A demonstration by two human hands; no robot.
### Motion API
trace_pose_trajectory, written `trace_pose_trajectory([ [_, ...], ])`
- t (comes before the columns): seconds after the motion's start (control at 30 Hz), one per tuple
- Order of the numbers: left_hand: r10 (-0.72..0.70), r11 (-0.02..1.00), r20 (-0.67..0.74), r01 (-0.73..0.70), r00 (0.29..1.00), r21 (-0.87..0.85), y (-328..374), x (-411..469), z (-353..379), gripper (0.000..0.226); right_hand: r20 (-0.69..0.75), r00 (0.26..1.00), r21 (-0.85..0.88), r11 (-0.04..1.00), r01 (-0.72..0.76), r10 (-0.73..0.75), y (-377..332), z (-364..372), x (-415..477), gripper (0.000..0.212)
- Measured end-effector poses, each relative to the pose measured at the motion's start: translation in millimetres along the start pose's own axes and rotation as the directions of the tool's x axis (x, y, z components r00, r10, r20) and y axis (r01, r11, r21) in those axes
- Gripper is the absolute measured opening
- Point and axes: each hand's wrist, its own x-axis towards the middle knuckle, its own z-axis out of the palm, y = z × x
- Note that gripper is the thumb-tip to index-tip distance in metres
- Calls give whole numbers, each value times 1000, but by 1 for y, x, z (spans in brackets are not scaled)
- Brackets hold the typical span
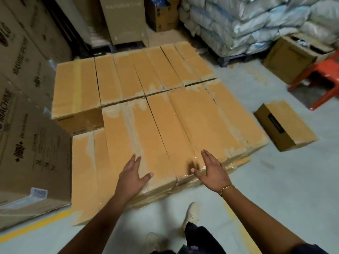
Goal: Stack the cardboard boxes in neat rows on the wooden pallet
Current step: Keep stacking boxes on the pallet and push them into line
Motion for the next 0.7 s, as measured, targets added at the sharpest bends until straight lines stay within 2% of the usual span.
trace_pose_trajectory([
  [0.17, 181, 982, 65, -183, 981, 41, 86, 22, 11, 87, -133, 984, 134, 986, -103, 121, 60, -41, -23, 94],
  [0.23, 235, 971, 86, -238, 968, 29, 125, 32, 23, 92, -178, 972, 165, 978, -128, 157, 90, -58, -31, 99],
  [0.3, 291, 956, 97, -294, 952, 18, 166, 44, 41, 102, -207, 961, 185, 972, -144, 182, 122, -73, -37, 91],
  [0.37, 343, 938, 119, -346, 932, 0, 210, 56, 65, 101, -224, 951, 191, 967, -170, 212, 159, -90, -43, 83],
  [0.53, 409, 912, 153, -398, 899, -100, 330, 77, 138, 116, -213, 937, 240, 944, -225, 277, 259, -137, -59, 80],
  [0.7, 467, 883, 230, -433, 854, -182, 442, 72, 209, 103, -213, 906, 299, 907, -297, 366, 356, -180, -92, 77],
])
